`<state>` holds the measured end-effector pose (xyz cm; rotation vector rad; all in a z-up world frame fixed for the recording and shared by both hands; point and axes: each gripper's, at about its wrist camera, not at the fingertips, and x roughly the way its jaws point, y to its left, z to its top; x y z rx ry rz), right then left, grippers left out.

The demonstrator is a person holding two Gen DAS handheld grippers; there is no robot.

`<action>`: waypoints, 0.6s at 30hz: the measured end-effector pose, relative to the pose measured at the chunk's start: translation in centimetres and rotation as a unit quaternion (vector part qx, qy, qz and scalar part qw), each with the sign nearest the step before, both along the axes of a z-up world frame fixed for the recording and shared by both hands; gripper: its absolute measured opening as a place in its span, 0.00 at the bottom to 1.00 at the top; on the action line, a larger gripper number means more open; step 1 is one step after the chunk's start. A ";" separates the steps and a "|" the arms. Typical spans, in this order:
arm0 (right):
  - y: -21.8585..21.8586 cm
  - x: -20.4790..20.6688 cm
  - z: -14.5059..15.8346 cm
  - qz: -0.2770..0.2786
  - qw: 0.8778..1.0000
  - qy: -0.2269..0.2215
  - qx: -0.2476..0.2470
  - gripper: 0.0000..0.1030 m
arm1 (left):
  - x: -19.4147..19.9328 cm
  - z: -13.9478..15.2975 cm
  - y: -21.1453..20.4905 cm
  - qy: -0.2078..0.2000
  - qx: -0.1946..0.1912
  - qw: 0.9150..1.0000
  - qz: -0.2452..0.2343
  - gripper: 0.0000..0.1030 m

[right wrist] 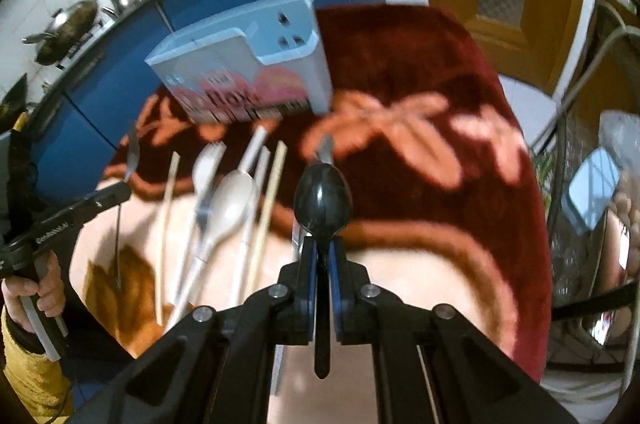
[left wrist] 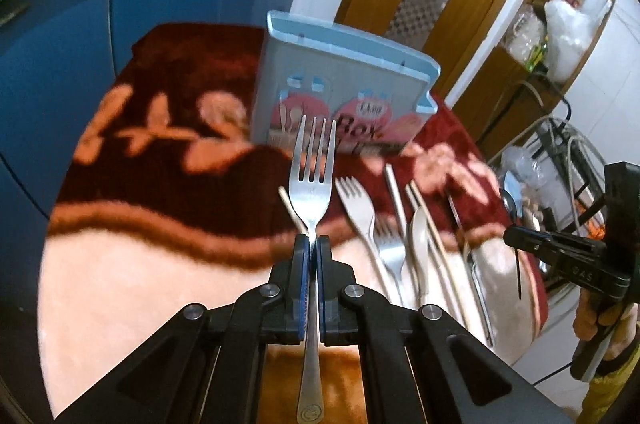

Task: Organize utensils
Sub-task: 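Grasp a silver fork with the left tool while the right tool grasps the black plastic spoon, then carry the fork into the blue Box caddy and open the left tool while the right drops the spoon in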

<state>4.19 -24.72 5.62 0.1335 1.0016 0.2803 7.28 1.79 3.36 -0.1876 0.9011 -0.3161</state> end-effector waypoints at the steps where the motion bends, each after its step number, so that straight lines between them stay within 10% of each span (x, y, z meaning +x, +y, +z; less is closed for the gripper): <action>1: 0.2 0.1 0.5 0.000 1.000 -0.011 0.006 0.07 | 0.1 0.5 0.0 -0.009 -0.003 1.000 0.002 0.03; 18: 2.7 6.2 5.9 0.000 0.975 -0.207 0.081 0.07 | 6.8 8.5 -0.1 -0.159 -0.045 0.985 0.047 0.03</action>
